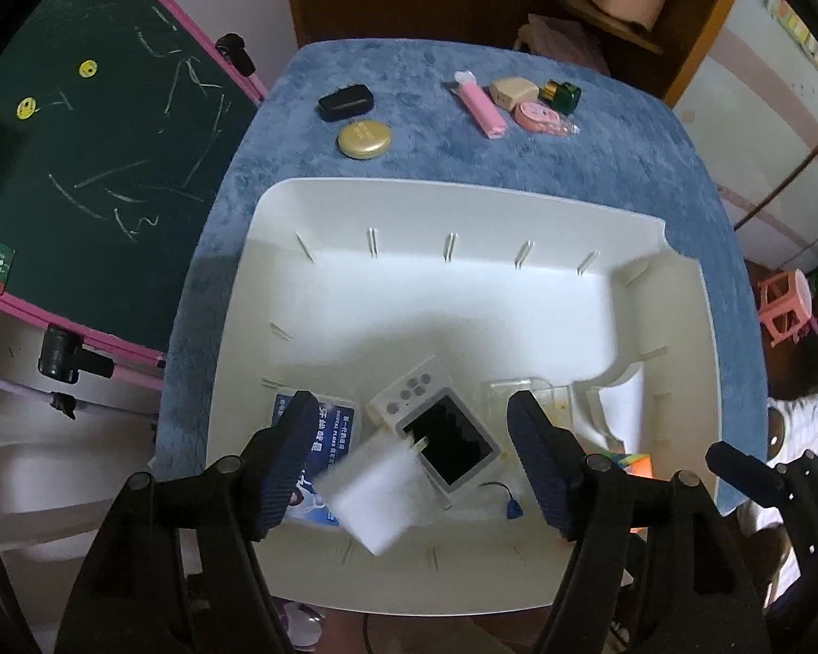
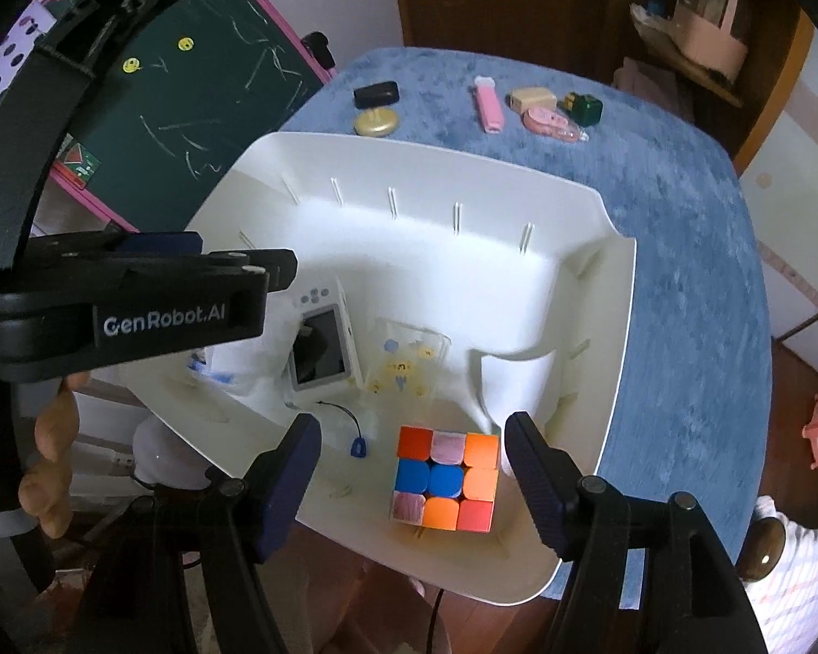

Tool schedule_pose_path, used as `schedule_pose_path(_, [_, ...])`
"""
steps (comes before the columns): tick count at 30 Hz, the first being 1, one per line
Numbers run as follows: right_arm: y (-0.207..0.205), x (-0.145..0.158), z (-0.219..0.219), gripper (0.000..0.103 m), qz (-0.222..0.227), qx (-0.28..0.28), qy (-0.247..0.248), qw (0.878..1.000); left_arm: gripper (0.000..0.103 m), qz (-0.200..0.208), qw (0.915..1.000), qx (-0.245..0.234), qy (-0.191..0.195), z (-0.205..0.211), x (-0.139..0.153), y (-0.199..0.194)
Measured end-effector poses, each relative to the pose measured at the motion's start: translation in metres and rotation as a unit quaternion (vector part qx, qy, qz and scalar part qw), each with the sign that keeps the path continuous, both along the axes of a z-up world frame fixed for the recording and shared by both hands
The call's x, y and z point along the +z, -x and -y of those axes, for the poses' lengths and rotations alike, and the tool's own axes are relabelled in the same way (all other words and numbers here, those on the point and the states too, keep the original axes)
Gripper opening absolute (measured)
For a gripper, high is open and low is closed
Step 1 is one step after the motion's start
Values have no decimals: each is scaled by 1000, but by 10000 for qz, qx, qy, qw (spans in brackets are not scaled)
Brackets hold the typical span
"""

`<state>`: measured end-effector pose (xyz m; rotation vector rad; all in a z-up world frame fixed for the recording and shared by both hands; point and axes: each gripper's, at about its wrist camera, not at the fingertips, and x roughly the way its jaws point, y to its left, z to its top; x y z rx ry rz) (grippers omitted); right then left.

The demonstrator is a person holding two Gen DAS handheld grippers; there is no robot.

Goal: Organize rigid objects
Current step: 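Release the charger cube into the tray with the left tool while the right tool releases the Rubik's cube, then reach the left tool to the gold tin while the right tool approaches the green jar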

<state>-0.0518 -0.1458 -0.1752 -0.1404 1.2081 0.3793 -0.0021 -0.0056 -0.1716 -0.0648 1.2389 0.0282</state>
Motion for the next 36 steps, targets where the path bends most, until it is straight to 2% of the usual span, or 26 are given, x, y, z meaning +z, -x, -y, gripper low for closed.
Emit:
schedule_pose_path(23, [4, 37, 5, 71, 758, 145, -118, 9969, 75, 775, 9969, 161, 9, 4, 55, 14])
schedule_pose_path(36, [-20, 66, 19, 71, 1086, -57, -427, 9932, 75, 1330, 9910, 163, 51, -6, 106, -1])
